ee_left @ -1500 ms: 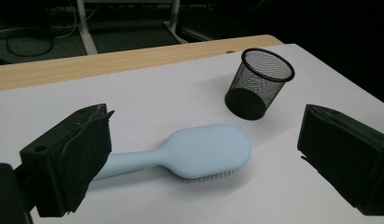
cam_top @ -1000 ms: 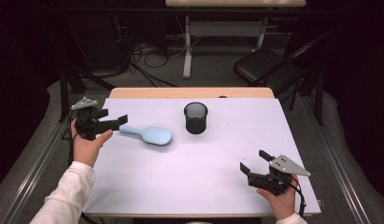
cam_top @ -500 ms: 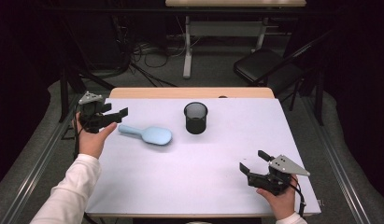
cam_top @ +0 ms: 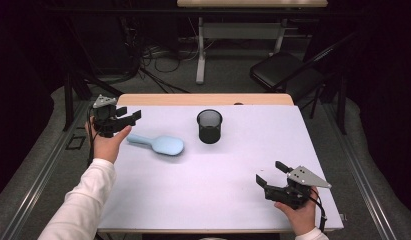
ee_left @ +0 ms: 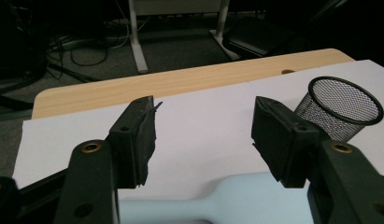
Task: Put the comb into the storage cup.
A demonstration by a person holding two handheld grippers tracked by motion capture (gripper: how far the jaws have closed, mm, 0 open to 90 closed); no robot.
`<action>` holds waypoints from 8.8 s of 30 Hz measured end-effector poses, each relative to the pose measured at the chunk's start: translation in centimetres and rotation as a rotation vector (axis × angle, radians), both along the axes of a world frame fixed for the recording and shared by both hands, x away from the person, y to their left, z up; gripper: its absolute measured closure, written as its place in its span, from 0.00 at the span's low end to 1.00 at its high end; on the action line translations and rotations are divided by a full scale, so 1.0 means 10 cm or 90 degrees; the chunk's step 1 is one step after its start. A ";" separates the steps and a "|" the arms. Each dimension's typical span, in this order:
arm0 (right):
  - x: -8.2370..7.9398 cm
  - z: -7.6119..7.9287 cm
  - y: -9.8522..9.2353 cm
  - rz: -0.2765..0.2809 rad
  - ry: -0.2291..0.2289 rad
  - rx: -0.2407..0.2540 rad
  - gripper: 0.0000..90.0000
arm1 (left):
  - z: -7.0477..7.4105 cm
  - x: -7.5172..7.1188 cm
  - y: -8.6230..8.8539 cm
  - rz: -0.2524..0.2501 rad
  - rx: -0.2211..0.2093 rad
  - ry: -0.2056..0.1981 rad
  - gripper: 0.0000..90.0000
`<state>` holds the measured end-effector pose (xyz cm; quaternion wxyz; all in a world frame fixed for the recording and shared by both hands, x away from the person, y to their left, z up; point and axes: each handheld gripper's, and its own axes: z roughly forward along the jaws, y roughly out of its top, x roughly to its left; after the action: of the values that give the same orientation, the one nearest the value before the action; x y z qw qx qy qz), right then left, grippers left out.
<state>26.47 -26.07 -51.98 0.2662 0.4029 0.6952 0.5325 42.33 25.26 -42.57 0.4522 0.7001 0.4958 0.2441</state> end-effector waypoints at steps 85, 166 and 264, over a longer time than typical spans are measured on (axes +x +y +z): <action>0.03 -0.03 0.00 0.010 0.009 0.003 0.16 | -0.92 0.59 0.02 0.088 0.041 0.162 1.00; 0.04 -0.04 0.01 0.018 0.015 0.004 0.16 | -1.15 0.03 0.06 -0.052 0.150 0.246 1.00; 0.03 -0.04 0.03 0.022 0.016 0.000 0.16 | -1.06 -0.42 0.30 -0.011 0.019 0.153 0.49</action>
<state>26.74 -25.81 -52.33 0.2480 0.3972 0.7056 0.5319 38.17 28.28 -53.21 0.3810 0.7354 0.5366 0.1615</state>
